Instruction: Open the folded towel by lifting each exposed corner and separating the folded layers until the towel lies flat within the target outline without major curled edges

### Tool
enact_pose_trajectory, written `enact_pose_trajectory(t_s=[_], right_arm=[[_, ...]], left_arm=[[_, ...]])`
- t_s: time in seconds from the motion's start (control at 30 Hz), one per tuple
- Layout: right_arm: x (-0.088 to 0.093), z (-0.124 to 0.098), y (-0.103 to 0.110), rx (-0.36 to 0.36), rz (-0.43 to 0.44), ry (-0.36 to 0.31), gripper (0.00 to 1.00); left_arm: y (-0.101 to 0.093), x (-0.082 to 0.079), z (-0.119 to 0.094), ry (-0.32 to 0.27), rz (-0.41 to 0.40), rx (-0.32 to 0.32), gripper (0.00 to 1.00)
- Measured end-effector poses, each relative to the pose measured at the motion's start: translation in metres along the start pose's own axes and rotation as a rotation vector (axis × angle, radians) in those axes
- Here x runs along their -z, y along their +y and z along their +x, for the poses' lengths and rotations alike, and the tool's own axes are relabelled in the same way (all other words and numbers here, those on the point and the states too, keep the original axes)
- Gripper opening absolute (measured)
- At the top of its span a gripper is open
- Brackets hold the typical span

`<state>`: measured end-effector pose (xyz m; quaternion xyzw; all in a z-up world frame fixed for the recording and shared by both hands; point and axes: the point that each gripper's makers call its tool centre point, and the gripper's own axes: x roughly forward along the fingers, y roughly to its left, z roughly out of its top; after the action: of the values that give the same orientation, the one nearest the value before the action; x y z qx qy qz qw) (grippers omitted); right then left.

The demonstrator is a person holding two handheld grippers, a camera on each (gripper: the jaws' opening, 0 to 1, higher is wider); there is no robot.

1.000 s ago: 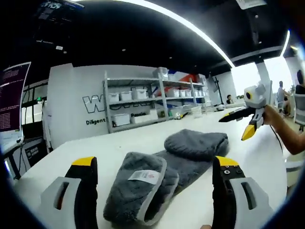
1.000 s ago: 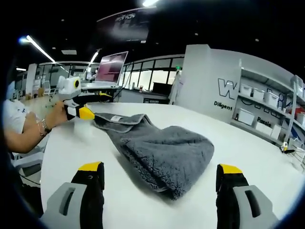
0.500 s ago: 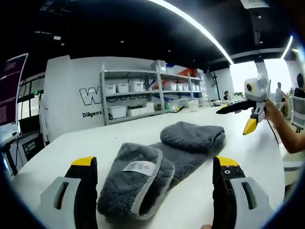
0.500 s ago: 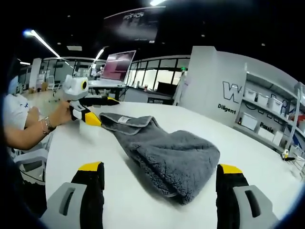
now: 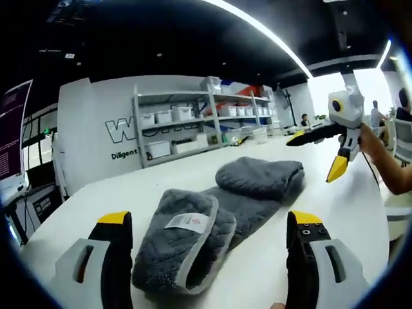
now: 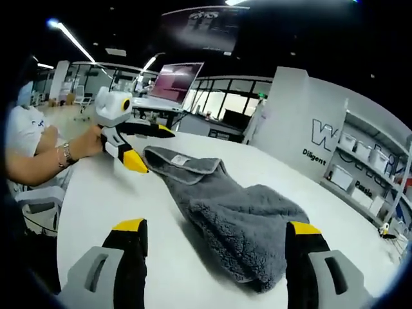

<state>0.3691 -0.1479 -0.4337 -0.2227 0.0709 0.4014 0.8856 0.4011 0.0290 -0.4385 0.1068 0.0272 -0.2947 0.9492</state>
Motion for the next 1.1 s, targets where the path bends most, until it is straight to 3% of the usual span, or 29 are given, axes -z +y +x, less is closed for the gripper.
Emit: enact_pose_trajectory(t_s=[0.13, 0.27, 0.57, 0.93, 1.1], right_arm=[[-0.005, 0.003, 0.008, -0.027, -0.020, -0.013, 0.71], [-0.005, 0.010, 0.010, -0.027, -0.061, 0.009, 0.68], [-0.004, 0.024, 0.017, -0.016, -0.160, 0.041, 0.47], [-0.001, 0.043, 0.023, 0.039, -0.337, 0.133, 0.42], [0.008, 0.047, 0.021, 0.069, -0.374, 0.184, 0.38]], left_arm=[[0.002, 0.001, 0.000, 0.005, 0.008, -0.009, 0.98], [-0.002, 0.000, 0.000, -0.011, -0.042, 0.027, 0.98], [-0.002, 0.001, 0.002, -0.003, -0.027, 0.024, 0.98], [-0.005, 0.002, 0.002, 0.006, -0.022, 0.032, 0.97], [-0.005, 0.002, 0.002, 0.007, -0.012, 0.034, 0.96]])
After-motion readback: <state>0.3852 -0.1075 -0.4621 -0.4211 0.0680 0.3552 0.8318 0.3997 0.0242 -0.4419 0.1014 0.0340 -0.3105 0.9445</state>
